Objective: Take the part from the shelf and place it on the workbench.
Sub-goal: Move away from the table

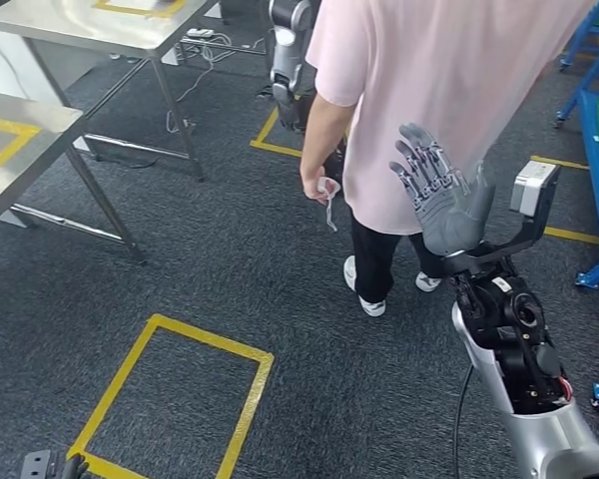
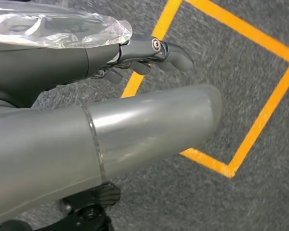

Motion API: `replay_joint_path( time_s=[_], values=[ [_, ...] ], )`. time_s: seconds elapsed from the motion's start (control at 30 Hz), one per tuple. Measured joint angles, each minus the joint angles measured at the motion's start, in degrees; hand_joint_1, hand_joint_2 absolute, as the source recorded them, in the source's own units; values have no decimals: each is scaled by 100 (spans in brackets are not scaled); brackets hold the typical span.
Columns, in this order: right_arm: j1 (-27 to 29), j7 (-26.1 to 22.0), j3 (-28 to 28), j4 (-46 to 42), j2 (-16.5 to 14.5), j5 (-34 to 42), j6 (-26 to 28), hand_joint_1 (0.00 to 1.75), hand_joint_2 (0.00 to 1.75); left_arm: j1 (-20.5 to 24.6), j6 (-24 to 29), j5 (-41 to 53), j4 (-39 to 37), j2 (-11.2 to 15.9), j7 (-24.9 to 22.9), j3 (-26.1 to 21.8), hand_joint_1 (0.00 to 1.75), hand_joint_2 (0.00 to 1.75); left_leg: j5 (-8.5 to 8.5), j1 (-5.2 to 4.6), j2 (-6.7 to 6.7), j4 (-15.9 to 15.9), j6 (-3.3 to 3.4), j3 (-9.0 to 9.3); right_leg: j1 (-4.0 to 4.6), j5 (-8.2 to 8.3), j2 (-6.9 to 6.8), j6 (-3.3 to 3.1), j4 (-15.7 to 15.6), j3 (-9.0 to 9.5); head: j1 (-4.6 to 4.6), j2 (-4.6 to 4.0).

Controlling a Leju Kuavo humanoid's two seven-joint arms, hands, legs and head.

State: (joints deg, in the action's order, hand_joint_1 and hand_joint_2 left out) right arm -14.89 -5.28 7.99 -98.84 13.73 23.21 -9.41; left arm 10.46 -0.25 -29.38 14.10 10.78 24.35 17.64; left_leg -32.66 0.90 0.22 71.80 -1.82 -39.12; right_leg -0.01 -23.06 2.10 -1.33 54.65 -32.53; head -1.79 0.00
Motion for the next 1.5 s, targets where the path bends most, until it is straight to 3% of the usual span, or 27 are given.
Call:
replay_joint_path(
  time_s=[0.1,0.17,0.23,0.27,0.33,0.4,0.43,0.47,0.5,0.53,0.6,0.67,0.77,0.83,0.93,0.97,1.0,1.03,1.13,1.2,1.27,1.3,1.37,1.43,1.47,1.5],
  values=[
    [-2,1,-2,-1,0,-15,3,0,0,8,-18,3,0,13,-6,0,0,0,629,8,-172,-1153,50,477,11,-14,176,23,32,-1,48,0],
    [1,1,-3,-2,0,-40,3,0,0,16,-27,4,0,24,-12,0,0,0,774,8,-283,-1623,79,684,21,-24,277,71,56,-31,57,0],
    [14,0,-10,-2,1,-65,3,0,0,30,-34,7,0,21,-21,0,0,0,775,4,-221,-1680,113,711,11,-15,374,138,46,-53,45,0],
    [27,-2,-14,-3,1,-75,3,0,0,42,-36,7,0,19,-25,0,0,0,785,7,-172,-1701,140,727,4,-29,363,172,67,-60,40,0],
    [42,-8,-22,-7,3,-81,3,0,0,57,-39,6,0,16,-28,0,0,0,805,19,-75,-1749,201,764,3,-225,174,233,376,-187,-8,0],
    [68,-9,-27,-8,4,-83,-2,0,0,46,-44,4,0,15,-38,0,0,0,796,7,18,-1762,240,787,-17,-614,-70,281,1144,-533,-75,0],
    [89,-8,-29,-8,4,-84,-5,0,0,35,-48,2,0,15,-45,-1,0,0,788,1,69,-1761,245,792,-35,-767,-122,302,1536,-723,-97,0],
    [112,-5,-31,-7,4,-86,-8,0,0,27,-54,-1,0,15,-54,-1,0,0,778,-1,116,-1759,244,798,-53,-821,-148,317,1771,-842,-111,0],
    [127,-4,-33,-7,4,-87,-13,0,0,23,-63,-4,0,14,-60,-1,0,0,766,1,162,-1758,236,810,-69,-762,-165,328,1779,-851,-128,0],
    [132,-3,-37,-6,4,-89,-18,0,0,21,-73,-7,0,13,-65,-1,0,0,750,4,207,-1757,222,833,-81,-588,-192,333,1527,-727,-152,0],
    [124,-4,-50,-7,4,-91,-29,0,0,21,-91,-10,0,9,-71,-1,0,0,706,-3,286,-1756,175,894,-76,-193,-353,324,660,-284,-202,0],
    [117,-4,-63,-8,4,-91,-34,0,0,23,-96,-13,0,11,-80,-1,0,0,674,-27,352,-1753,121,927,-35,-38,-469,269,129,-29,-218,0],
    [116,-5,-72,-11,4,-94,-43,0,0,31,-106,-30,0,7,-108,-1,0,0,642,-28,456,-1766,37,953,-6,-40,-355,155,52,-24,-184,0],
    [94,-14,-78,-20,4,-99,-52,0,0,33,-135,-46,0,0,-124,-1,0,0,456,-5,328,-1509,-10,857,-22,-15,-269,70,6,2,-150,0],
    [78,-22,-78,-25,3,-102,-60,0,0,-16,-225,-91,-1,-5,-105,0,0,0,-71,2,49,-350,-25,273,-15,-5,-136,-6,-12,4,-57,0],
    [83,-22,-76,-25,3,-102,-61,0,0,-43,-255,-107,-2,-8,-95,0,0,0,-138,1,20,-51,-26,98,-8,-6,-79,-12,-11,3,-28,0],
    [87,-22,-76,-24,2,-102,-62,0,0,-66,-278,-117,-2,-10,-88,0,0,0,-92,1,7,38,-21,16,-4,-7,-20,-14,-9,5,-5,0],
    [88,-22,-77,-23,2,-102,-63,0,0,-83,-290,-122,-2,-13,-83,-1,0,0,69,2,-2,-125,-10,54,-1,-7,42,-13,-6,11,11,0],
    [86,-25,-78,-24,2,-102,-63,0,0,-94,-295,-124,-3,-11,-62,-1,0,0,685,7,-177,-1328,45,552,9,-21,205,13,23,10,48,0],
    [88,-30,-80,-23,3,-102,-63,0,0,-95,-295,-124,-4,-6,-52,-1,0,0,790,-1,-251,-1688,72,712,13,-29,293,66,40,-14,50,0],
    [91,-31,-91,-23,4,-102,-63,0,0,-90,-295,-124,-4,-12,-46,-1,0,0,796,-7,-172,-1722,115,733,3,-28,360,135,36,-28,42,0],
    [95,-32,-104,-23,4,-102,-62,0,0,-82,-295,-124,-4,-17,-45,-1,0,0,807,-2,-132,-1742,143,749,2,-57,319,165,71,-42,39,0],
    [94,-34,-133,-24,4,-102,-62,0,0,-74,-295,-123,-4,-24,-39,0,0,0,823,9,-48,-1784,194,777,0,-300,107,219,470,-208,-20,0],
    [105,-34,-149,-22,4,-102,-60,0,0,-89,-295,-121,-5,-26,-35,1,0,0,813,-5,36,-1784,218,788,-18,-687,-93,261,1271,-571,-91,0],
    [120,-33,-150,-22,4,-102,-58,0,0,-100,-295,-120,-7,-26,-35,1,0,0,806,-10,83,-1783,222,793,-34,-802,-127,276,1604,-732,-108,0],
    [136,-32,-151,-21,4,-102,-57,0,0,-107,-295,-117,-9,-26,-35,0,0,0,796,-12,128,-1780,220,799,-48,-808,-147,287,1748,-804,-123,0]
  ],
)
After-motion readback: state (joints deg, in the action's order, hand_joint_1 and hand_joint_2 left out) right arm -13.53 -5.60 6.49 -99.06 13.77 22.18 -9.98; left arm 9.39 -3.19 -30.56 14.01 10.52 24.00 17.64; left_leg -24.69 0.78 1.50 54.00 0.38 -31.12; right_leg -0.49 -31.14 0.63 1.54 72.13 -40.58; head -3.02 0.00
